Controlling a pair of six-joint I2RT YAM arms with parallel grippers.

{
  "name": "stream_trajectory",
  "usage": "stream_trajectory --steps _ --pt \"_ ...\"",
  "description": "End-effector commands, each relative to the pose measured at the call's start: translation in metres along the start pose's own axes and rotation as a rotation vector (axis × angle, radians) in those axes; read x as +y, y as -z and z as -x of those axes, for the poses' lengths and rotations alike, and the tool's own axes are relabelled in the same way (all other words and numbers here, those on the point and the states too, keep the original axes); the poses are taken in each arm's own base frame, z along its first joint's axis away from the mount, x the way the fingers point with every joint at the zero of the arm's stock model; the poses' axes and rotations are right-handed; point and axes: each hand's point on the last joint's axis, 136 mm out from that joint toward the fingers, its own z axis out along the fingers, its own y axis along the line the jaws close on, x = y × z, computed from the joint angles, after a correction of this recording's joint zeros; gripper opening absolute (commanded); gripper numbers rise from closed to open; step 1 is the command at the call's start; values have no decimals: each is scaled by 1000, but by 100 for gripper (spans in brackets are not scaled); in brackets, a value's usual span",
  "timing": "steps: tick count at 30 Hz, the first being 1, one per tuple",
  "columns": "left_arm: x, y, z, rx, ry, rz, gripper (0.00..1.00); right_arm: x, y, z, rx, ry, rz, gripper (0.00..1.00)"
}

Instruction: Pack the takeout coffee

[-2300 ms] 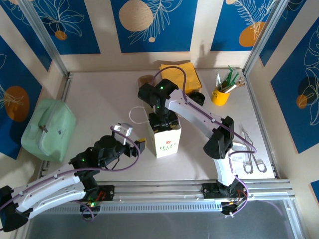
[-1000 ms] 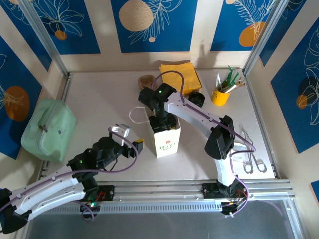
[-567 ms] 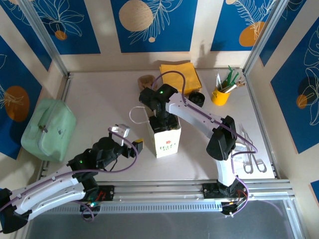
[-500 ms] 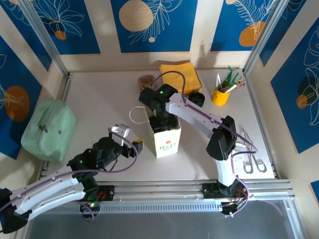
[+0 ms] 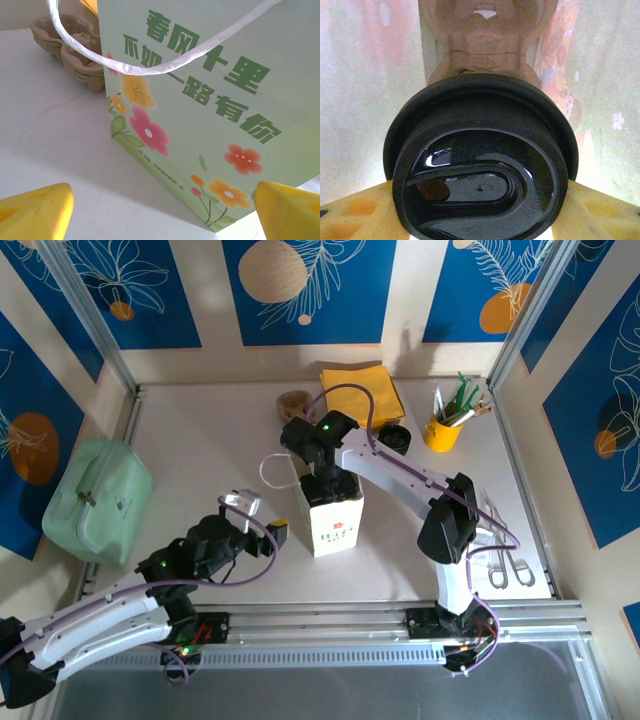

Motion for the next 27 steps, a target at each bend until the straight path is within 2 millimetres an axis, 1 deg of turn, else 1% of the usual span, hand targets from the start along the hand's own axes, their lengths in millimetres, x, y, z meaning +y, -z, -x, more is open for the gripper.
stream_trajectory --steps 1,27 --pt "1 0 0 -9 -11 7 93 0 3 -8 12 -7 19 62" --pt "0 -4 -1 -3 -10 7 93 0 -11 -8 25 -9 38 62"
